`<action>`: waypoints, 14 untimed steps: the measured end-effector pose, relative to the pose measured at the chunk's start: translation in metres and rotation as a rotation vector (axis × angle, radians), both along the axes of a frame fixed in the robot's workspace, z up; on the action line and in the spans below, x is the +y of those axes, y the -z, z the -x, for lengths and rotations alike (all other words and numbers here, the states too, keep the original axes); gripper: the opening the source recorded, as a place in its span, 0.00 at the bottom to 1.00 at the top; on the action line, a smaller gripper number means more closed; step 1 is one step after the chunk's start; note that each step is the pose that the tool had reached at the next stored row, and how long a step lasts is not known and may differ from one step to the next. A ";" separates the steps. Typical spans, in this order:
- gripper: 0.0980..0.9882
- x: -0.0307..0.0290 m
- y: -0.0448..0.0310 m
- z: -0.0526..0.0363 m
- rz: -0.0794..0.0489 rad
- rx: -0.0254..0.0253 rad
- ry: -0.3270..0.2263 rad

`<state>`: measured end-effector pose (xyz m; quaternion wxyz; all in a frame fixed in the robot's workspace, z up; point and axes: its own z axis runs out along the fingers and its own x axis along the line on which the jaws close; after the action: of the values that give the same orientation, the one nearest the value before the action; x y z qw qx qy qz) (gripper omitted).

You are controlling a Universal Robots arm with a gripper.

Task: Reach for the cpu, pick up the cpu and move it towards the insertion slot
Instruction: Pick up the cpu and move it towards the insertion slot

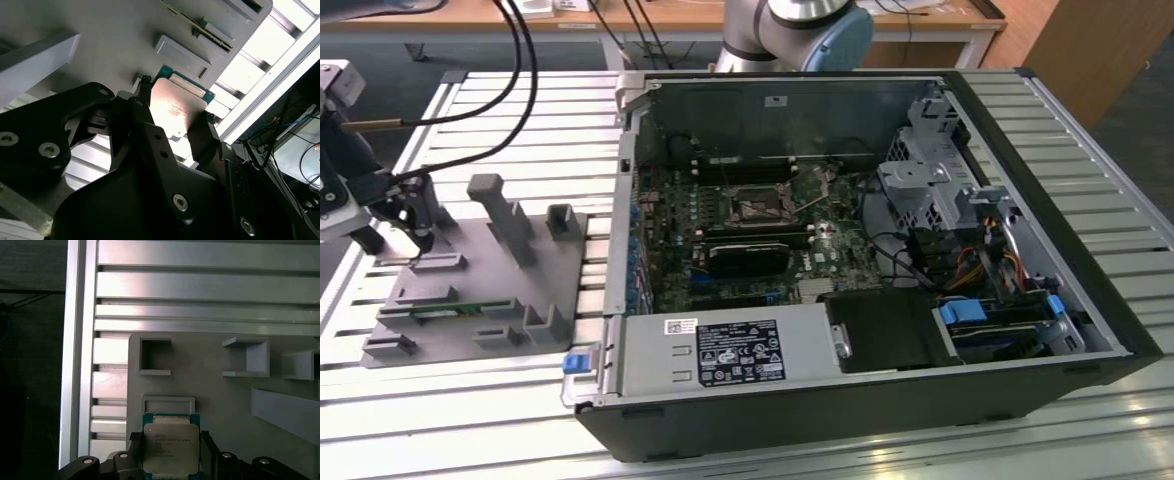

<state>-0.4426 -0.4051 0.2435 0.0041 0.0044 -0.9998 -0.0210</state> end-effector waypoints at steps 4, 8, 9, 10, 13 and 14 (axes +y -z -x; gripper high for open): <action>0.50 0.0001 -0.0048 0.0000 0.000 0.0000 0.000; 0.50 0.0001 -0.0098 0.0000 0.000 0.0000 0.000; 0.50 0.0002 -0.0111 0.0000 0.000 0.0000 0.000; 0.50 0.0002 -0.0124 0.0000 0.000 0.0000 0.000; 0.50 0.0002 -0.0162 0.0000 0.000 0.0000 0.000; 0.50 0.0003 -0.0174 0.0000 0.000 0.0000 0.000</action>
<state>-0.4426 -0.4048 0.2609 0.0041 0.0043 -0.9998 -0.0210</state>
